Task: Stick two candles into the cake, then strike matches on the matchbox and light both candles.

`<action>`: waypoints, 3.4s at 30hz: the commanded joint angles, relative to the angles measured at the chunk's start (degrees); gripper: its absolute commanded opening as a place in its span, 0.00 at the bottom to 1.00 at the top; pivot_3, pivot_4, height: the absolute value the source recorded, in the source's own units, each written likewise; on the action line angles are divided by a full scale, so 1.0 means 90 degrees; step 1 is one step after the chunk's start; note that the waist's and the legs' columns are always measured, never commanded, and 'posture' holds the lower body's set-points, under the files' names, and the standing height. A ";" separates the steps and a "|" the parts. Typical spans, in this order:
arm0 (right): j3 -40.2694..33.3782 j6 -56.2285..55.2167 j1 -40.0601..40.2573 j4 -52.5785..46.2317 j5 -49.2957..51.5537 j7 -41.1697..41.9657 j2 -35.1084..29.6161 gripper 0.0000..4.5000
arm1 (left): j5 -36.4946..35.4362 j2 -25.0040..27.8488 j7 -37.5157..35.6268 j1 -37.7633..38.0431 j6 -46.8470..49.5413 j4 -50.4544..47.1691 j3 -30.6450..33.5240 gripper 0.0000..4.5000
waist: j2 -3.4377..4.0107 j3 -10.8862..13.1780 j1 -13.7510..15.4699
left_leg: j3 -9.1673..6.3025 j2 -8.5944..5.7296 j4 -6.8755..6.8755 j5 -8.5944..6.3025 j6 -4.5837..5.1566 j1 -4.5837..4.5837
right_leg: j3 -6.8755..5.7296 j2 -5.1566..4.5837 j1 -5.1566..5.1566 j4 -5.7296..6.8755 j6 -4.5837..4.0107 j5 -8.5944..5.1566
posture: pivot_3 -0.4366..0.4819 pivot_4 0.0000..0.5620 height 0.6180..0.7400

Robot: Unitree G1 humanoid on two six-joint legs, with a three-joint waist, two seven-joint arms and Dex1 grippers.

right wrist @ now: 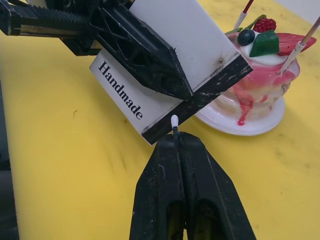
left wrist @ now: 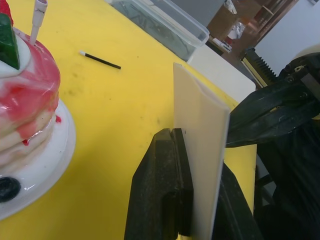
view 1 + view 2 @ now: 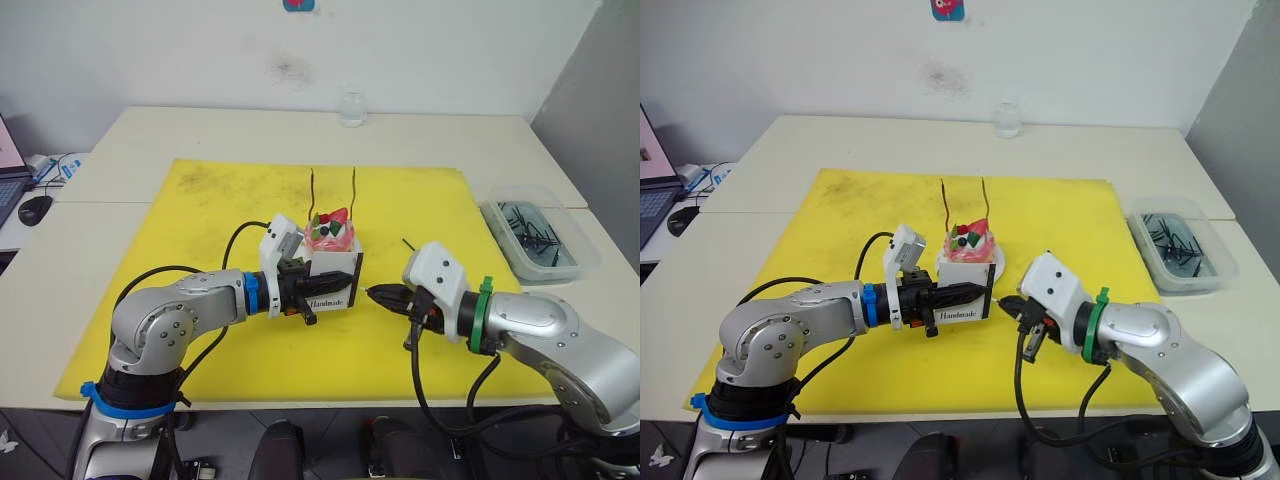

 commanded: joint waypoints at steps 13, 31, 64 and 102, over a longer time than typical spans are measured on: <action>0.0600 -0.0638 -0.0275 0.0407 -0.0289 -0.0115 -0.0286 0.01 | -0.0326 -0.0026 -0.0166 -0.0119 0.0124 -0.0109 0.0116 0.00 | 0.0000 0.0000 -0.0012 | -0.0002 -0.0001 0.0001 0.0000 0.0000 -0.0006 | -0.0002 0.0003 -0.0004 -0.0001 0.0000 0.0000 | 0.48 0.27 0.91; 0.1664 -0.1591 -0.0493 0.0665 -0.0579 0.1183 -0.1121 0.01 | -0.0146 0.0379 -0.0480 -0.2342 -0.0256 0.0661 0.0691 0.00 | 0.0001 0.0006 0.0002 | -0.0003 -0.0013 0.0014 -0.0001 0.0002 -0.0012 | -0.0001 0.0015 -0.0003 -0.0003 0.0001 0.0001 | 0.48 0.27 0.91; -0.0887 0.0454 -0.0244 0.0194 0.1087 -0.0060 -0.0146 0.01 | 0.0034 0.0885 -0.0730 -0.0588 -0.0316 -0.0301 0.0188 0.00 | 0.0003 0.0008 -0.0010 | -0.0005 0.0004 0.0013 -0.0001 0.0001 -0.0018 | 0.0003 0.0002 -0.0009 -0.0002 0.0010 0.0005 | 0.48 0.27 0.91; 0.0351 -0.0521 -0.0869 0.0007 0.0601 0.0034 -0.1067 0.01 | -0.0477 0.0460 -0.0515 -0.0765 0.0451 -0.0012 0.0215 0.00 | 0.0004 0.0008 -0.0013 | -0.0005 0.0001 0.0011 -0.0001 0.0002 -0.0020 | 0.0003 0.0006 -0.0011 -0.0007 0.0010 0.0004 | 0.48 0.27 0.91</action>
